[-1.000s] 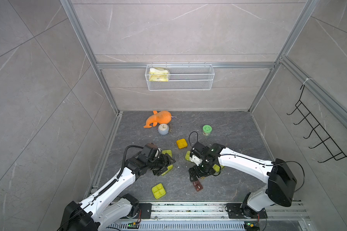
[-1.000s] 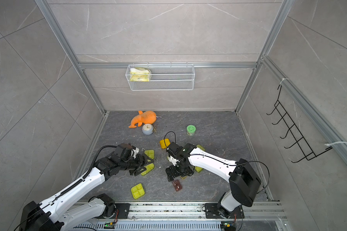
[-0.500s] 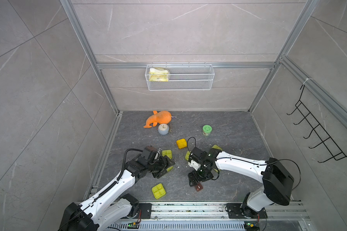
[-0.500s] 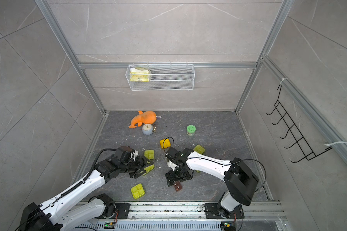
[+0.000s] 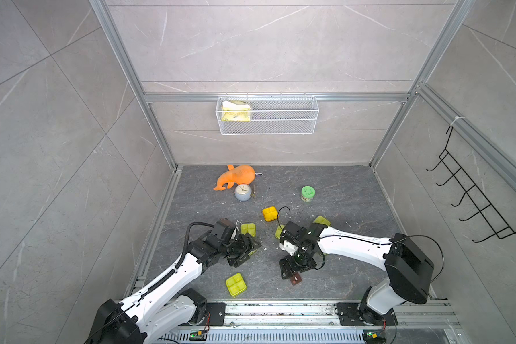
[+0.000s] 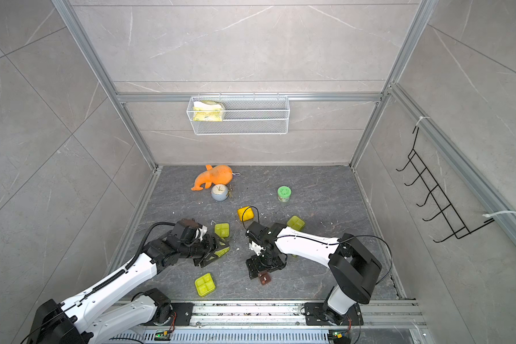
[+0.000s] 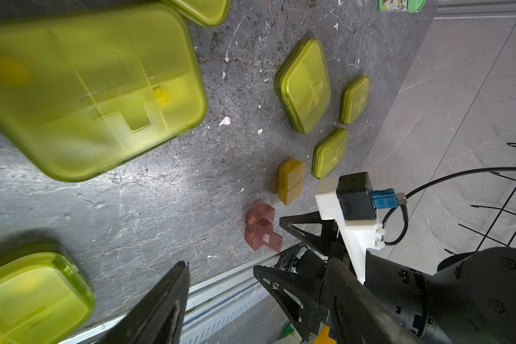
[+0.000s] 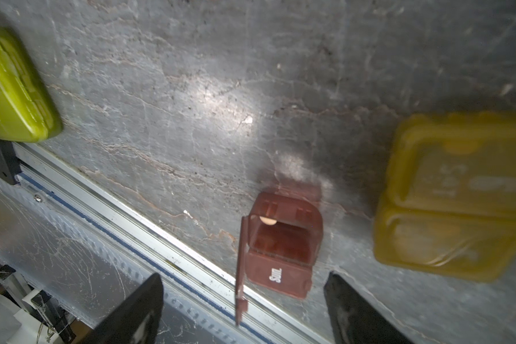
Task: Close pillboxes
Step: Close the lid on the pillbox.
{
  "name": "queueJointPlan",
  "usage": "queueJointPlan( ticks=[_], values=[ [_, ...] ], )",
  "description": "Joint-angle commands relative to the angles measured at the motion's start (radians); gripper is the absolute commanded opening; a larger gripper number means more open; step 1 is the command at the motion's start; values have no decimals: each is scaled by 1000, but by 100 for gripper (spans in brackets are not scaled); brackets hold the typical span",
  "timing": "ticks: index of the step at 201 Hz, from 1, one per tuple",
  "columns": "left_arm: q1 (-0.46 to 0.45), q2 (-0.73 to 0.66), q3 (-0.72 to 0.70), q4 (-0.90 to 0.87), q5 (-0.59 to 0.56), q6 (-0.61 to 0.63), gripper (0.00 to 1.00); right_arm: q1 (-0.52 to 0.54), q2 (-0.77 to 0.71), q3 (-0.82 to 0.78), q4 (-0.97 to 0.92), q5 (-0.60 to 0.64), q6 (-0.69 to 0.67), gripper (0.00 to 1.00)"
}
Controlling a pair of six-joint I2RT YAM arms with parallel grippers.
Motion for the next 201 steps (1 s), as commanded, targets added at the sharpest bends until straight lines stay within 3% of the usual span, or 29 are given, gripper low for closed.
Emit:
queueJointPlan(
  ticks=[1,65,201],
  values=[
    [-11,1,2,15,18,-9,74,5,12,-19,7,-5,12,86],
    [-41,7,3,24,11,-28,74,5,-3,-67,60,-27,32,86],
    [-219,99,48,64,-99,-82,74,5,-3,-93,82,-35,38,95]
  ],
)
